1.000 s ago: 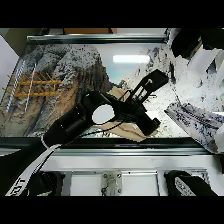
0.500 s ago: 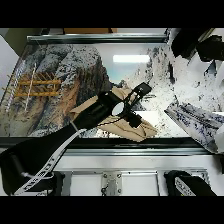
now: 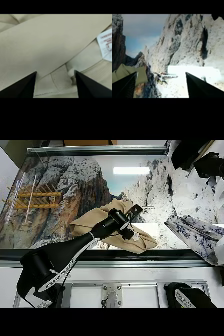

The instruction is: Fold the clothes and pants, and hang the long-sleeved shirts on hangers.

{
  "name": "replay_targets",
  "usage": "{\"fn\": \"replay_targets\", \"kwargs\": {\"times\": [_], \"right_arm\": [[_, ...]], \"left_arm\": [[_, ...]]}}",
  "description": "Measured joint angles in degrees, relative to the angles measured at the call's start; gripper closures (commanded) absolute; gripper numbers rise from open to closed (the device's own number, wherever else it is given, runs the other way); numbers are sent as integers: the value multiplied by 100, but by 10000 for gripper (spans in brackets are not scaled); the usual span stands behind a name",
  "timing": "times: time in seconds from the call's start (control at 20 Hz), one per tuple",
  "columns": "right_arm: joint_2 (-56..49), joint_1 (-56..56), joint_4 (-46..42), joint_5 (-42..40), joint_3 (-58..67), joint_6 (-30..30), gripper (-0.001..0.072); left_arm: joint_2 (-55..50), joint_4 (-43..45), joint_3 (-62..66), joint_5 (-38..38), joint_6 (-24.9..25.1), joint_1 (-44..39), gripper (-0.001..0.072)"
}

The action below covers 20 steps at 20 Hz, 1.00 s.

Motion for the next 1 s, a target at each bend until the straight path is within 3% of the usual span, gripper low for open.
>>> {"fn": "replay_targets", "kwargs": {"times": [0.5,0.55,0.65,1.0], "right_arm": [[2,0,0,109,0,0,52],[2,0,0,127,-7,0,52],[2,0,2,136,-42,0,51],[2,345,140,315,-828,-129,52]], "left_arm": [[-81,98,-319,-420,-378,15,201],[-76,103,-356,-420,-435,17,246],[-42,105,-409,-361,-527,35,693],[616,92,-455,-238,-693,494,688]]}}
